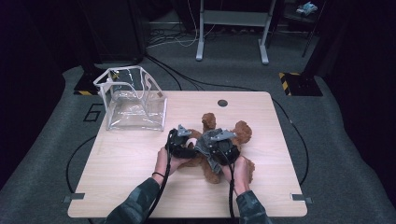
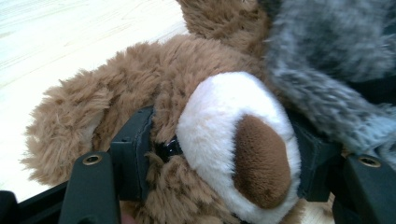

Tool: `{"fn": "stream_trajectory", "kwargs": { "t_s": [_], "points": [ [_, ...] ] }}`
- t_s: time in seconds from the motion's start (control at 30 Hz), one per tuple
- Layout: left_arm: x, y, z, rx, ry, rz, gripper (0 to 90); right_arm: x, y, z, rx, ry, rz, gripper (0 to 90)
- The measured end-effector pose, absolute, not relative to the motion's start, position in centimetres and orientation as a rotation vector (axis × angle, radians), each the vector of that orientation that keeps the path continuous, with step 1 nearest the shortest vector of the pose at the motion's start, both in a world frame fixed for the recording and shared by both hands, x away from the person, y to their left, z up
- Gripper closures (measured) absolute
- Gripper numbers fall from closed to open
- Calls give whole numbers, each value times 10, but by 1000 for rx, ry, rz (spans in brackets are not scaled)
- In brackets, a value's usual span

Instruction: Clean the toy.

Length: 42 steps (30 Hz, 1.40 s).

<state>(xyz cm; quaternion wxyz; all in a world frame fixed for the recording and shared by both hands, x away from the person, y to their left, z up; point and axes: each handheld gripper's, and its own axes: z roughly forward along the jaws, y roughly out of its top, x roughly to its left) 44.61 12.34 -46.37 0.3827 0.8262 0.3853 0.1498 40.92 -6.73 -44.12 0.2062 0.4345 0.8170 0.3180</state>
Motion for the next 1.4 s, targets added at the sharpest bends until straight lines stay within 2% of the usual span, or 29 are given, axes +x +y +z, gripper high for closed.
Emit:
{"fn": "stream_trajectory", "kwargs": {
  "t_s": [0.43,0.57,0.73,0.8,0.93,1.4],
  "points": [
    [462,127,-462,2130,981,280,342,404,-116,-445,1343,2233,871,786],
    [468,127,-462,2130,1003,265,344,405,-120,-434,1378,2240,953,763],
    [474,126,-461,2143,1015,246,344,410,-94,-418,1306,2262,1050,760],
    [476,126,-461,2140,1019,238,344,415,-73,-424,1247,2314,995,760],
    [477,127,-462,2145,1012,224,344,420,-58,-441,1228,2346,926,768],
    [483,130,-464,2128,994,186,344,397,-115,-452,1403,2308,961,787]
  ]
}}
